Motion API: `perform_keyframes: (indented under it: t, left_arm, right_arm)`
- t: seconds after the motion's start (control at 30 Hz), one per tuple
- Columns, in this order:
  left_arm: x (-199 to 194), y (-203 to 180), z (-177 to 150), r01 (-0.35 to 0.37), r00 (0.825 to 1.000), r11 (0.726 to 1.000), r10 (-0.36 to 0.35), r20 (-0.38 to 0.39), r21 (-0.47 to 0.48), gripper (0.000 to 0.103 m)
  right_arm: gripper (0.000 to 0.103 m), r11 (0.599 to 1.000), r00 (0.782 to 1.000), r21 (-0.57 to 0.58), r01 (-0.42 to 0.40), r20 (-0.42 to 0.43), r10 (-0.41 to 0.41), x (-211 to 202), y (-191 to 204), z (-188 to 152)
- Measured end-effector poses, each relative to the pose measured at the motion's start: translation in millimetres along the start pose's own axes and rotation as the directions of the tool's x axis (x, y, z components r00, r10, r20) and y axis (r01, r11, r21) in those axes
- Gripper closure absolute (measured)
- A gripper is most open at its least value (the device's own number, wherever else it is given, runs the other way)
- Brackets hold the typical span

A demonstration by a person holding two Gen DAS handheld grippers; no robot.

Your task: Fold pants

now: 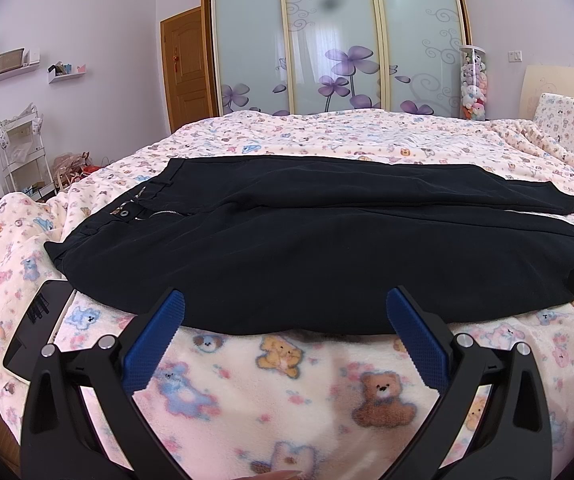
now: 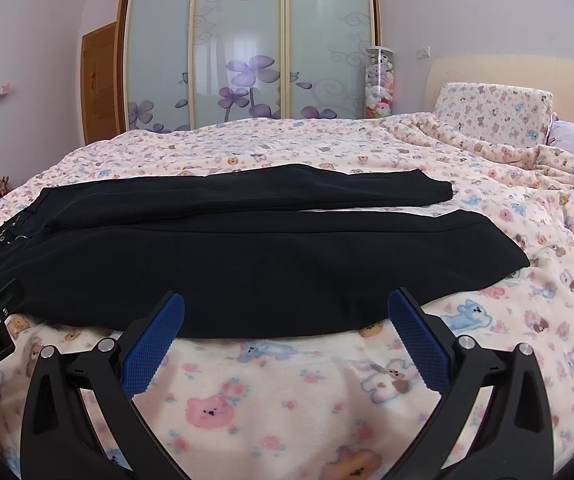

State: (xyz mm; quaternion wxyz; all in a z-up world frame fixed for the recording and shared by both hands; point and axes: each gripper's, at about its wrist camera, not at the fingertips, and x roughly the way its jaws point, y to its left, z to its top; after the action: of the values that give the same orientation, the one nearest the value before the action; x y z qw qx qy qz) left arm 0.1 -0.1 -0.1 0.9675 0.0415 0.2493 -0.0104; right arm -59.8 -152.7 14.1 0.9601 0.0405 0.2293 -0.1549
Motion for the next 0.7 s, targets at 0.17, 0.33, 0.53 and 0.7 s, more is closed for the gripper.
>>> perform_keyframes:
  t: [0.17,0.33,0.53,0.7]
  left_arm:
    - [0.0,0.0,0.0,0.0,1.0,1.0,0.0,0.0,0.0,0.002]
    - [-0.2,0.0,0.0,0.0,1.0,1.0,0.0,0.001,0.0,0.002]
    - [0.0,0.0,0.0,0.0,1.0,1.0,0.0,0.0,0.0,0.002]
    - [0.1,0.0,0.0,0.0,1.0,1.0,0.0,-0.001,0.0,0.002]
  right_arm:
    - [0.001,1.0,1.0,0.001,0.0,0.0,0.0,1.8,-3.4,-2.4]
    - [0.001,1.0,1.0,0.002,-0.001,-0.001,0.001,1.7,-3.6,-0.7]
    - [0.001,1.0,1.0,0.004,-0.001,-0.002,0.001,1.9,-3.8,-0.6]
    - [0.001,1.0,1.0,0.005,-0.002,-0.003,0.002,1.6,-3.3,0.8]
